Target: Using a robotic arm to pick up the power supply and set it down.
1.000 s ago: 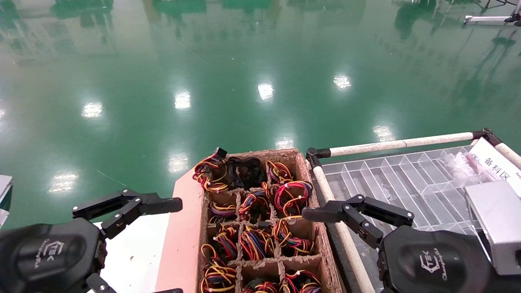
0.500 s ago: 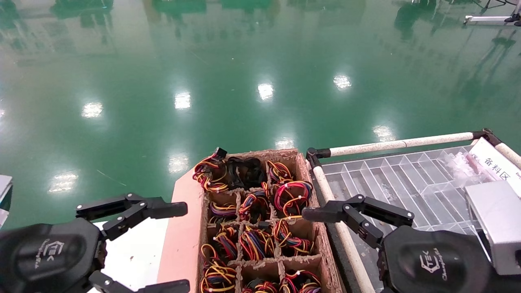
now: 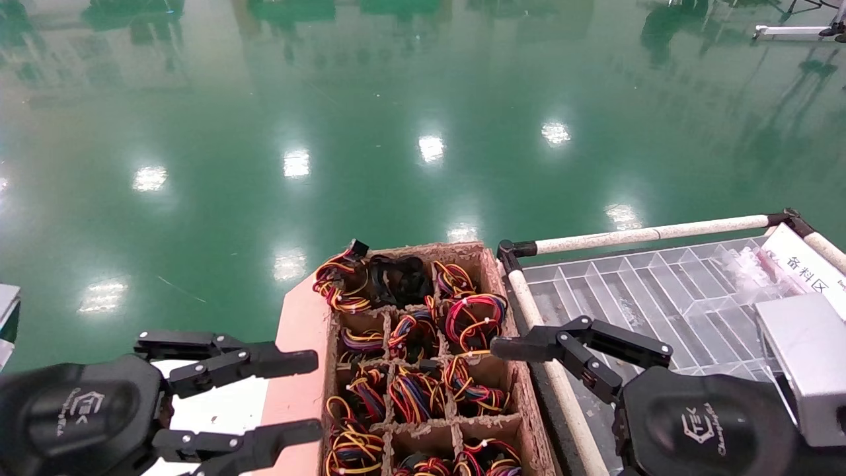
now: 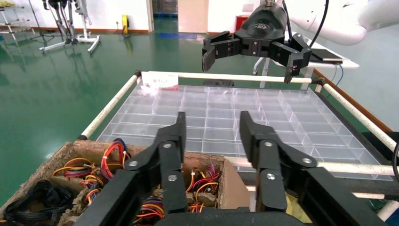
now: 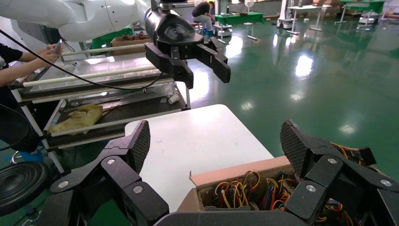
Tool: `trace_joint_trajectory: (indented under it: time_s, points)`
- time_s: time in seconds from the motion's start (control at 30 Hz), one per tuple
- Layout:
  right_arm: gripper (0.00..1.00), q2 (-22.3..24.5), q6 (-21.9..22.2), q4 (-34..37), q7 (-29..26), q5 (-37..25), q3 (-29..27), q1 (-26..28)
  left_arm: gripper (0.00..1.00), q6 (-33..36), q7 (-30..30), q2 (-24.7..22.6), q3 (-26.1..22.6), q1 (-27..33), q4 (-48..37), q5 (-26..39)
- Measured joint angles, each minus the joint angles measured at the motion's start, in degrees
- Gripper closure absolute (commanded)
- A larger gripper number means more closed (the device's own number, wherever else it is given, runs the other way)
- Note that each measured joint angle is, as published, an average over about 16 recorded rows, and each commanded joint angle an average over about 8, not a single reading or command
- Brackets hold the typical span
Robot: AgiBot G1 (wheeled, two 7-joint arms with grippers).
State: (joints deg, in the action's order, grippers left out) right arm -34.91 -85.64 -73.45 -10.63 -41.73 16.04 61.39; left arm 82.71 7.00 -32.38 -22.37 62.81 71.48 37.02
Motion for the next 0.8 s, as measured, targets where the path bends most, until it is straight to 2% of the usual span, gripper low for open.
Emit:
trace_joint_trajectory:
  time_s: [0.27,0.53,0.6,0.8]
  points:
    - [0.00,1.88,1.69,0.01,-0.58,-2.18,0.17,-1.05,1.00,0.00,0.00,0.00,0.00,0.00,0.00,0.00]
    - [0.00,4.54,6.18,-1.32,-2.80,-8.59,1.82,-3.21,1.00,0.00,0.00,0.00,0.00,0.00,0.00,0.00]
    - [0.16,4.80,7.45,-1.74,-3.57,-10.62,2.55,-3.64,1.00,0.00,0.00,0.00,0.00,0.00,0.00,0.00]
    - [0.91,3.60,10.60,-2.62,-6.03,-16.85,5.38,-3.62,1.00,0.00,0.00,0.00,0.00,0.00,0.00,0.00]
